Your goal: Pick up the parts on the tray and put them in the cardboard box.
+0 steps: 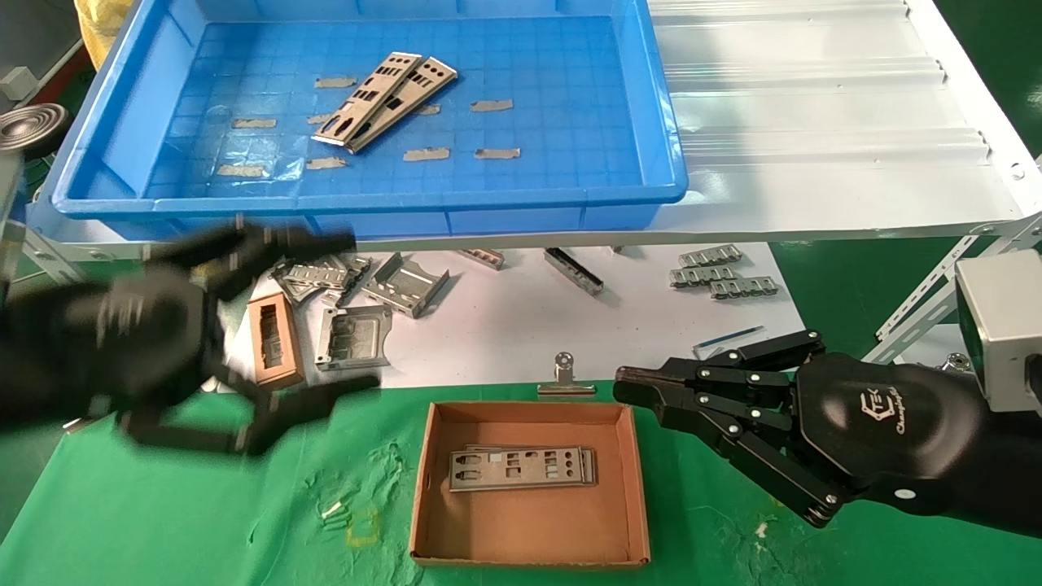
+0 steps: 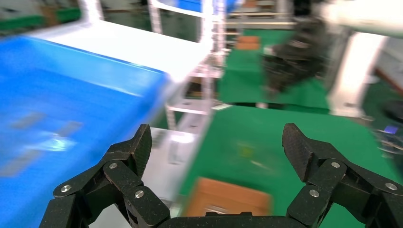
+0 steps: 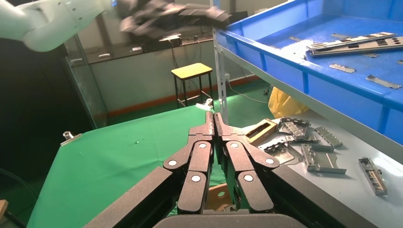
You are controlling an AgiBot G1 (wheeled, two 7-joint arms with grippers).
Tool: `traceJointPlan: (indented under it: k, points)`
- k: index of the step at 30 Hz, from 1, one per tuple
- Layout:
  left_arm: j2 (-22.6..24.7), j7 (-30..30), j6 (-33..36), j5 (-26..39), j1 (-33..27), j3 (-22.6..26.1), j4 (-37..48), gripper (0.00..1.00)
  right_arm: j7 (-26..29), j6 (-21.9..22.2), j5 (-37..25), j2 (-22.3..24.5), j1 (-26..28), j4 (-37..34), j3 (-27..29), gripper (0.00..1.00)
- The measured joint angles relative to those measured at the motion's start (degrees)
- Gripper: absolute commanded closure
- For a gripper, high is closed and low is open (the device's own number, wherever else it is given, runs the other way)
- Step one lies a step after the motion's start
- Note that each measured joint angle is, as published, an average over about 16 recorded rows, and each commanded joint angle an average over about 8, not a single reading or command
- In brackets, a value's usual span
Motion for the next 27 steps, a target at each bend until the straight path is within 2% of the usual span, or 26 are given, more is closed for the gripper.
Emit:
traceJointPlan:
  k: [5,13,18,23,24,27]
  points:
    - [5.3,-1.1,-3.6,7.5,-11.0,3.2,9.9,0.0,0.0,0.0,0.0,0.0,0.0,0.0,0.0,1.0]
    - [16.9,-0.2,-11.7,19.6,-27.7,9.0,33.3,0.0,0.0,0.0,0.0,0.0,0.0,0.0,0.0,1.0]
    - [23.2,0.5,-18.2,24.7,-34.3,11.4,46.4,0.0,0.0,0.0,0.0,0.0,0.0,0.0,0.0,1.0]
    - [27.8,0.7,-23.5,27.7,-38.0,12.9,55.5,0.0,0.0,0.0,0.0,0.0,0.0,0.0,0.0,0.99]
    - [28.4,0.8,-24.2,28.1,-38.4,13.1,56.8,0.0,0.0,0.0,0.0,0.0,0.0,0.0,0.0,0.94]
    - [30.0,0.8,-25.7,28.9,-39.4,13.6,60.0,0.0,0.0,0.0,0.0,0.0,0.0,0.0,0.0,0.57]
